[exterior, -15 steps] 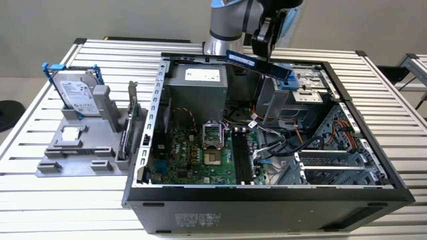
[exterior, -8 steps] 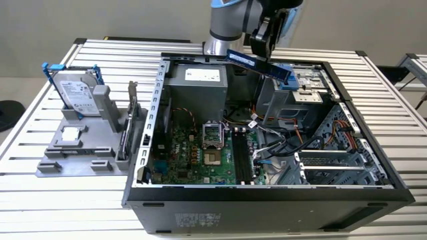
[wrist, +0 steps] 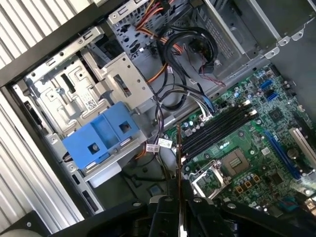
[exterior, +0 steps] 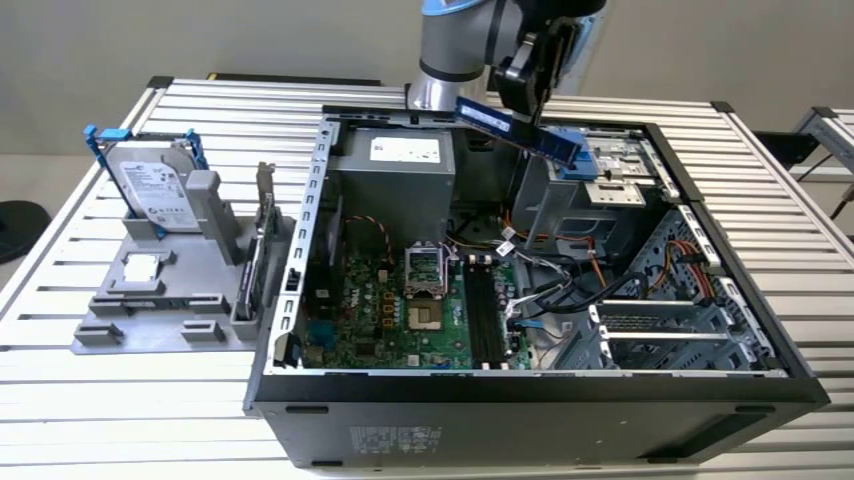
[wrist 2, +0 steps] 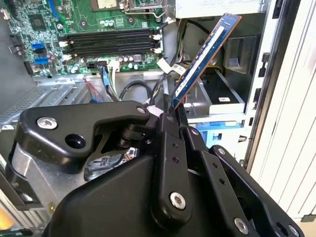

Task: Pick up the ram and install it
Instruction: 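Insert the ram into the slot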

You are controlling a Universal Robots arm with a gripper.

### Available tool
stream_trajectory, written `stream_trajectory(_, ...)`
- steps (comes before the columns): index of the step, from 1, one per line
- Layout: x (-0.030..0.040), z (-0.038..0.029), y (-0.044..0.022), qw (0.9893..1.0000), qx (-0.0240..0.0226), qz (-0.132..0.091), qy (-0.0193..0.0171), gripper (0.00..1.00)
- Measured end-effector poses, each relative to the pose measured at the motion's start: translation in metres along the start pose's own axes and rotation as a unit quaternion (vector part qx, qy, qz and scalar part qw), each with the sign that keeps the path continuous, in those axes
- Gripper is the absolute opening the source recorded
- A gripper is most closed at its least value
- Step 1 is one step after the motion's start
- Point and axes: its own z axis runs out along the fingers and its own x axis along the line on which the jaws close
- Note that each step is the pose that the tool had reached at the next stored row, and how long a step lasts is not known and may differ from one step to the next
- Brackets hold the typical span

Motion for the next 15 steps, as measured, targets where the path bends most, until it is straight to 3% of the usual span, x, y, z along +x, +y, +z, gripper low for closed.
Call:
stream_trajectory(7,0.0,0.0,0.0,0.9996,-0.0004,0.028,-0.0011,0.0)
stream_trajectory(15,0.0,0.0,0.0,0.9982,-0.0008,0.06,-0.0024,0.0)
